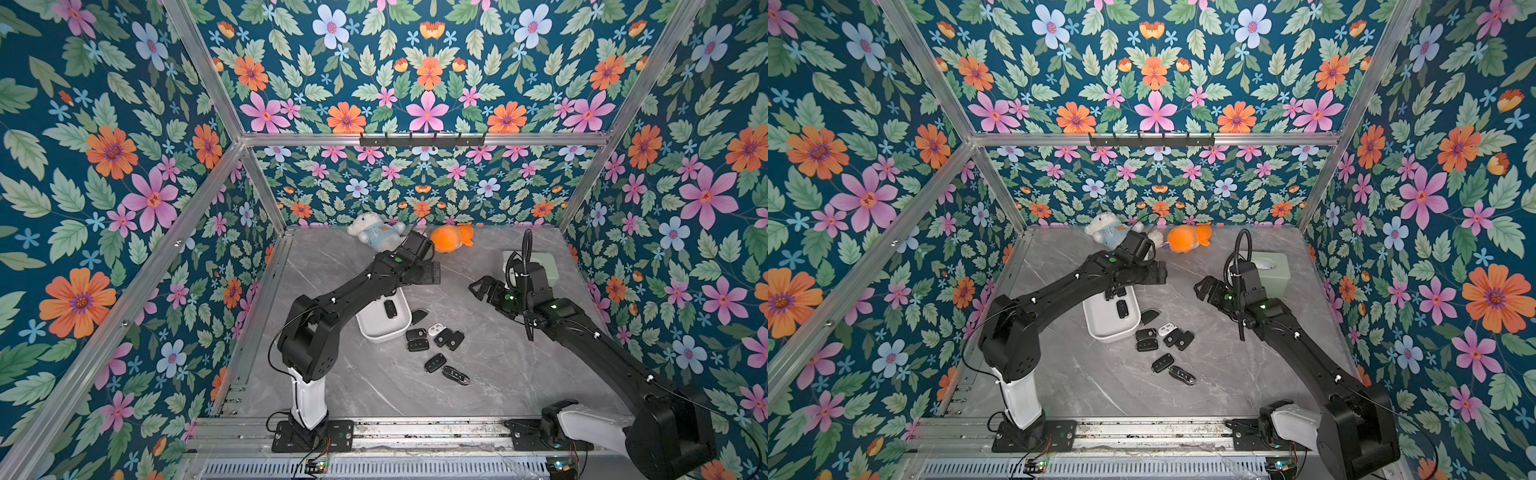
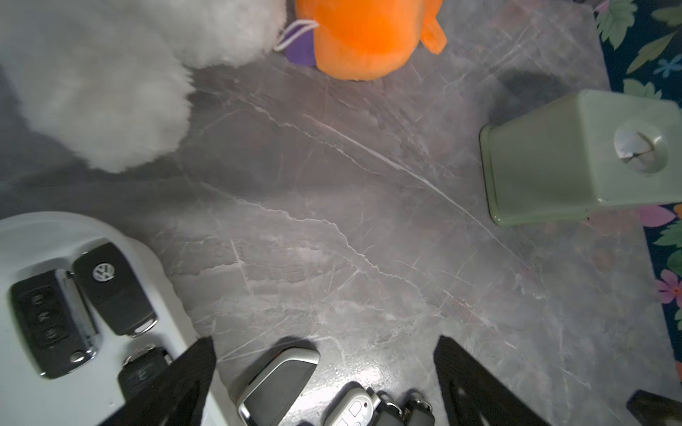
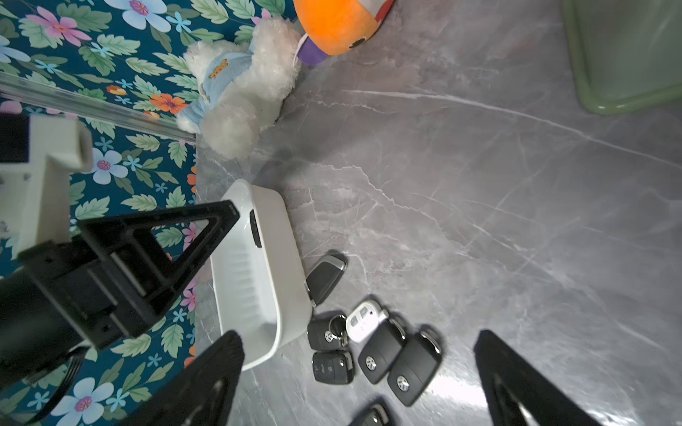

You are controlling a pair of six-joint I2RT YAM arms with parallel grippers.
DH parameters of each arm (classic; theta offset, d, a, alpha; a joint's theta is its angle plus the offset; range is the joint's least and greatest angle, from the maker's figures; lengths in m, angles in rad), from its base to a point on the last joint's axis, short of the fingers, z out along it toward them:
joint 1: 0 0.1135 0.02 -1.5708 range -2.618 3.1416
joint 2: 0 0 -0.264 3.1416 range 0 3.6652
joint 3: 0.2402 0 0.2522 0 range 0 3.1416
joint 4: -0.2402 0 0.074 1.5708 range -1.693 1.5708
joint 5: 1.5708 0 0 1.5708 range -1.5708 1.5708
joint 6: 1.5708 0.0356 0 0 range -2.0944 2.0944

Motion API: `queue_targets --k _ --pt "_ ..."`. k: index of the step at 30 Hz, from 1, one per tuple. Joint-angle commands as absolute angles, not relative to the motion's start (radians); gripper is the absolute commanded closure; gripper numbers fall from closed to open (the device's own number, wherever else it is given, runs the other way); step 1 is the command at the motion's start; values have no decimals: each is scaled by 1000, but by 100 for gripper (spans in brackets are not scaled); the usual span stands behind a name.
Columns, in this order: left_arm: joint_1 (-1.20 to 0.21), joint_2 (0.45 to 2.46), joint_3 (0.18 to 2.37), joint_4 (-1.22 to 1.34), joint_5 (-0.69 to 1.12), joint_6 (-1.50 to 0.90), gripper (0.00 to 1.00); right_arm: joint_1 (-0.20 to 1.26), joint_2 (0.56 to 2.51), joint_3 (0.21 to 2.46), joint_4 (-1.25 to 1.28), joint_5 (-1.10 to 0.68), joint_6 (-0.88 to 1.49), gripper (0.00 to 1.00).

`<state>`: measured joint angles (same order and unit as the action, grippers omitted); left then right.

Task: Place the car key into the storage box
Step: Pick up the car key from the center of the board.

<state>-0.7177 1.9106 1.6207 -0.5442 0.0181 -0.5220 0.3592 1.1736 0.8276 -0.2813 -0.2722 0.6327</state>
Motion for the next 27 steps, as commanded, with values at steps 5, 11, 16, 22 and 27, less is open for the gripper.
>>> queue_targets --k 5,11,16,22,27 --pt "-777 2040 1746 -735 -32 -447 7 344 1109 733 -290 -380 591 1" --pt "-793 2098 1766 -783 -47 -409 18 341 1088 683 -244 -395 603 1" --pt "-796 2134 1787 -863 -56 -363 24 342 1083 670 -209 -367 627 1" --pt "-797 2160 1793 -952 -64 -309 25 342 1071 650 -171 -350 663 1" --pt "-797 2177 1793 -995 -61 -296 25 341 1085 666 -177 -341 645 1"
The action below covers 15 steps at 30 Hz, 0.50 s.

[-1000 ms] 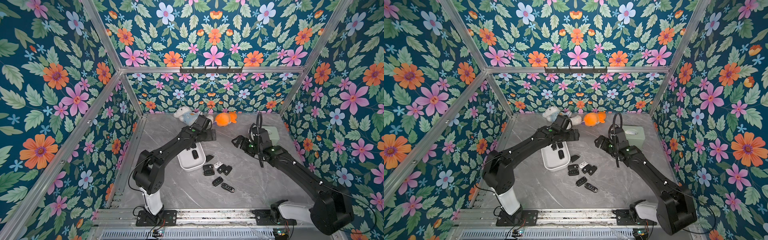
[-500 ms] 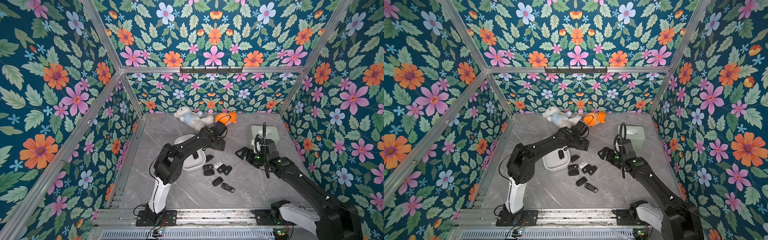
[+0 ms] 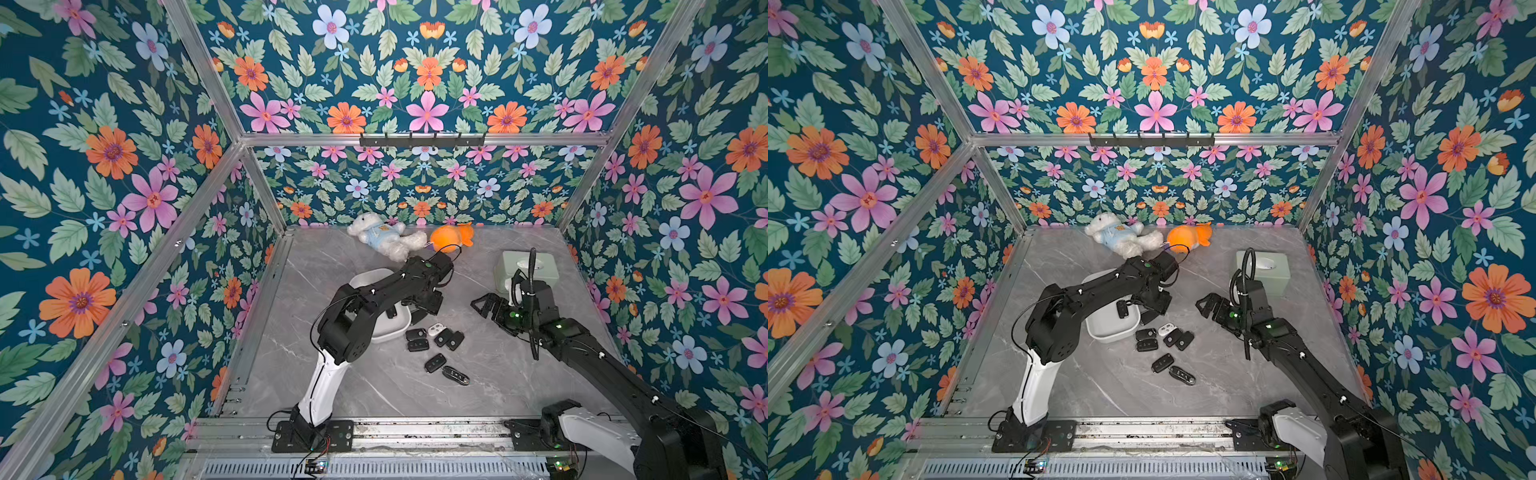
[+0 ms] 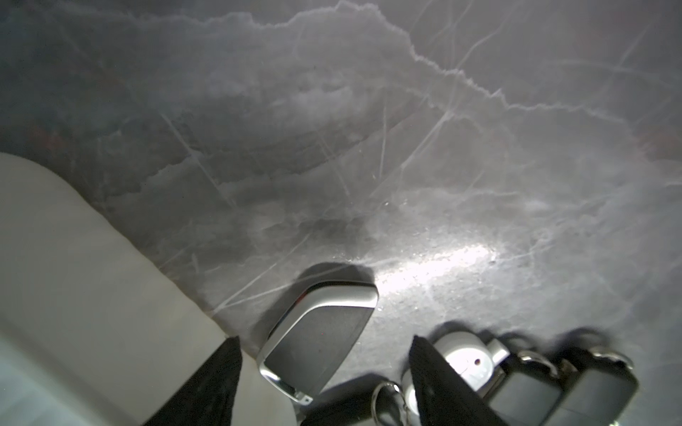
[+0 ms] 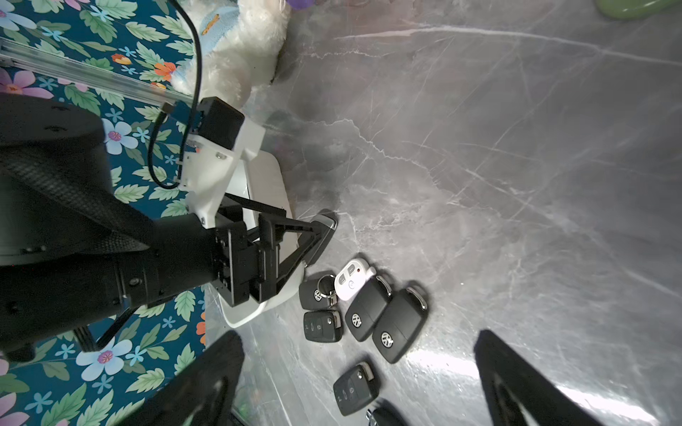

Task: Place the car key into the storage box
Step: Pick up the car key from the center of the board.

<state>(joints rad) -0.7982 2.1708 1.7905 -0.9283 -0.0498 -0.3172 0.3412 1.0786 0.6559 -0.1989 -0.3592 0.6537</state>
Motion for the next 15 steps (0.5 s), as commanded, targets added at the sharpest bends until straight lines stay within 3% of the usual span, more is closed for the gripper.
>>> queue_targets --k 1,15 --pt "-797 2179 1790 -1002 -56 -296 25 341 1092 669 -179 -342 639 1" --pt "-805 2203 1760 -1019 -44 -310 25 342 1134 685 -172 -342 620 1"
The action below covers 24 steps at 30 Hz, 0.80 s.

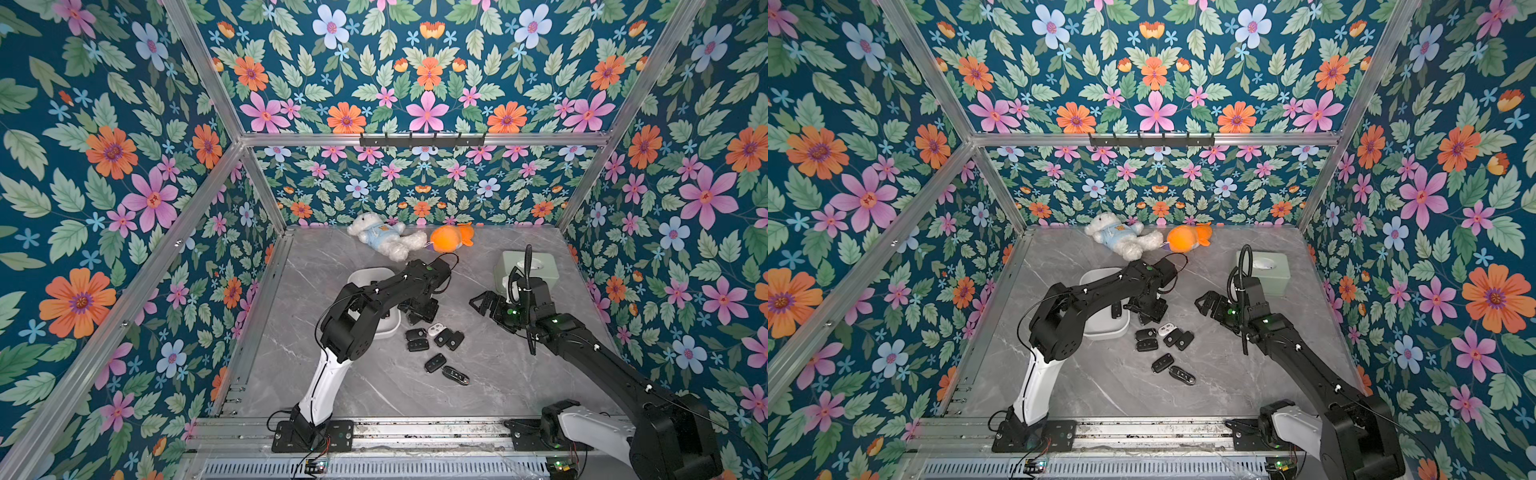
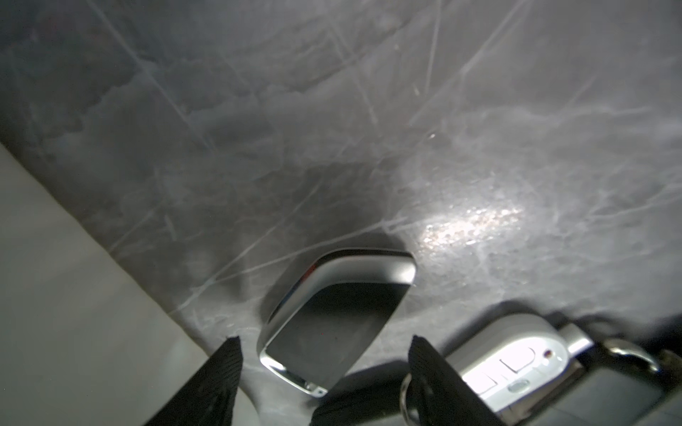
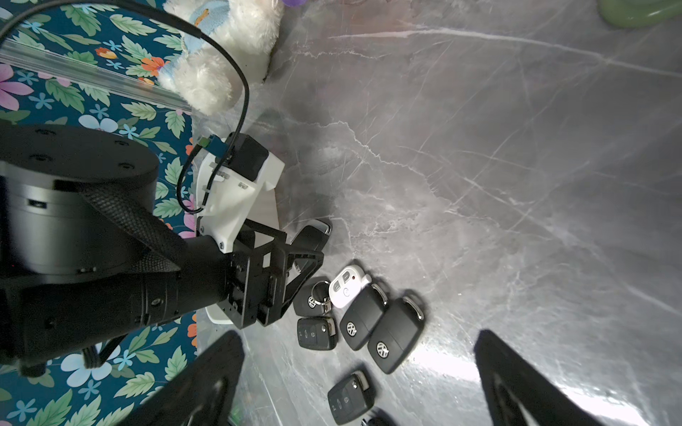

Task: Place the car key into the storage box
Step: Pick up the car key from the center of the board.

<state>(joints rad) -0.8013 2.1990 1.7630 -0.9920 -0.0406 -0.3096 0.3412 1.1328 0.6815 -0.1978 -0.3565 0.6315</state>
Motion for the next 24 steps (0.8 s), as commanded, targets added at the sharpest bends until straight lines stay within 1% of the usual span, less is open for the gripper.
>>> queue_targets --k 1,5,9,20,22,24 --pt "-805 2206 1759 -1019 -43 -310 25 341 1134 686 -173 -342 618 1" --pt "-805 2216 1756 -1007 -44 -310 27 342 1135 684 -170 -344 618 1" --pt "-806 2221 1752 -991 -45 -307 32 342 1132 679 -168 -345 623 1" --pt "-809 2223 1736 -959 -43 -315 51 342 1127 675 -167 -344 627 1" --pt "-810 2222 1735 -954 -44 -316 52 342 1129 674 -167 -345 627 1" --pt "-810 2221 1735 -952 -46 -318 55 342 1127 675 -165 -345 627 1"
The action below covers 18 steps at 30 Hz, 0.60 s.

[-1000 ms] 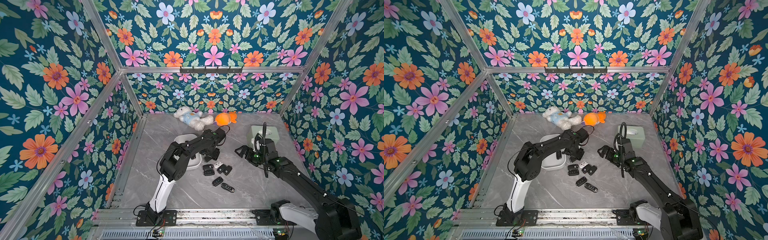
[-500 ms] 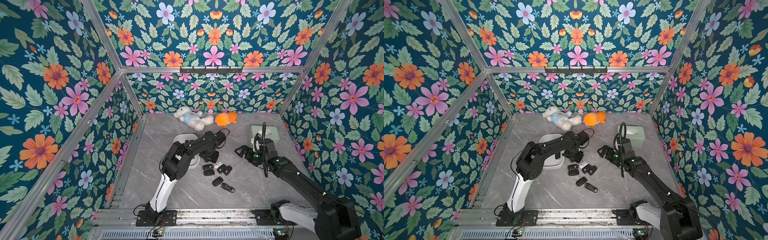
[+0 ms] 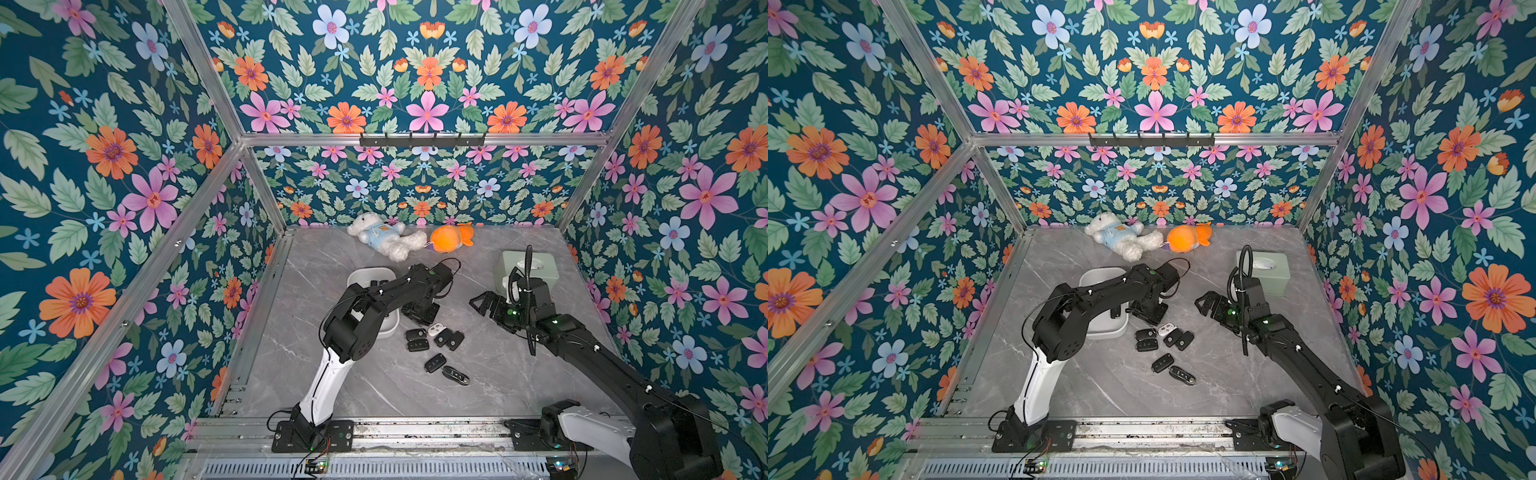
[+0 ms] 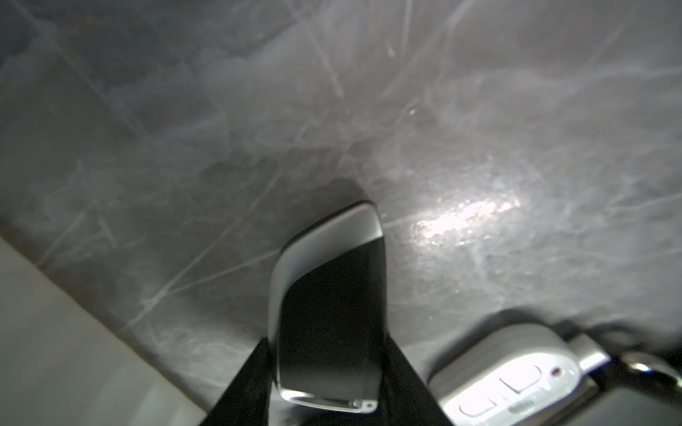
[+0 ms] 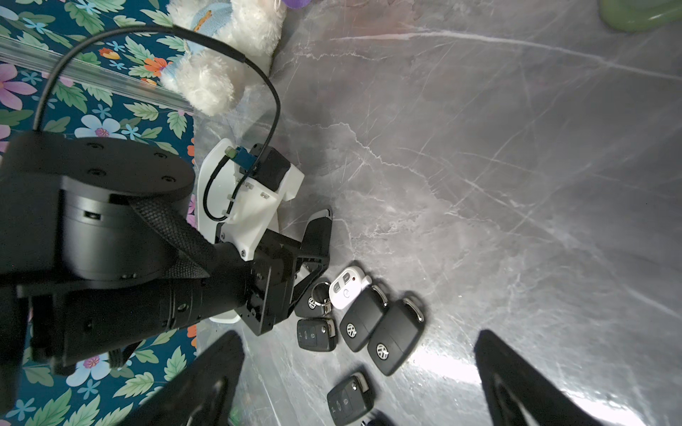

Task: Place the car key into the storage box
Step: Pick up the car key from the center of the board.

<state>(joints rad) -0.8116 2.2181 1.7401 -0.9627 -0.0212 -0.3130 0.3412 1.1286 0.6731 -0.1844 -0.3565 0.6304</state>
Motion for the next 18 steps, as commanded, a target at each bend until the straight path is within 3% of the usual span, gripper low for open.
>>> queue_targets --k 1,18 --pt "-810 2220 1735 -950 -48 -319 56 342 1127 675 -166 -345 627 1" --pt "-812 2123 1735 -866 -25 -365 59 342 1140 671 -122 -388 651 1"
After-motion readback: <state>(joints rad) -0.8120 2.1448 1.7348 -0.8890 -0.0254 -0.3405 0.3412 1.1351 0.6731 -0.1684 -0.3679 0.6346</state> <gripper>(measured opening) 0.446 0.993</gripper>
